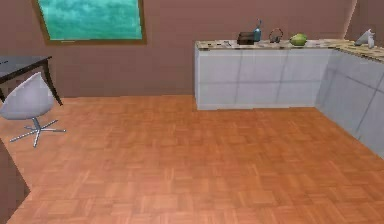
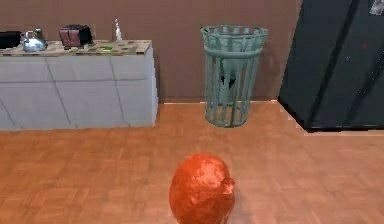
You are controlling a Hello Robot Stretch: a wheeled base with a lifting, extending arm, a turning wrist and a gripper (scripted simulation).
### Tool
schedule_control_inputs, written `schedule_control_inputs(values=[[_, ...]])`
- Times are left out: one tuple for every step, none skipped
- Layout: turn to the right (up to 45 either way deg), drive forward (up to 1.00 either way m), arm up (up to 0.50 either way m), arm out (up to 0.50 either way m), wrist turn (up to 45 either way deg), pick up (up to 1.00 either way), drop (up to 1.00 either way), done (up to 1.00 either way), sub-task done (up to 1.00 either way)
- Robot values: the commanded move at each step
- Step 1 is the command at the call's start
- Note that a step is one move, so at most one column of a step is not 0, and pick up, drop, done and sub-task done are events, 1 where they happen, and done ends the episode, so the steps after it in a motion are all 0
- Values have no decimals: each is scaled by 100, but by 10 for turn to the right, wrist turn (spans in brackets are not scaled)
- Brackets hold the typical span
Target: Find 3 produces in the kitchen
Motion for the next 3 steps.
schedule_control_inputs(values=[[0,45,0,0,0,0,0,0,0],[-420,0,0,0,0,0,0,0,0],[0,100,0,0,0,0,0,0,0]])
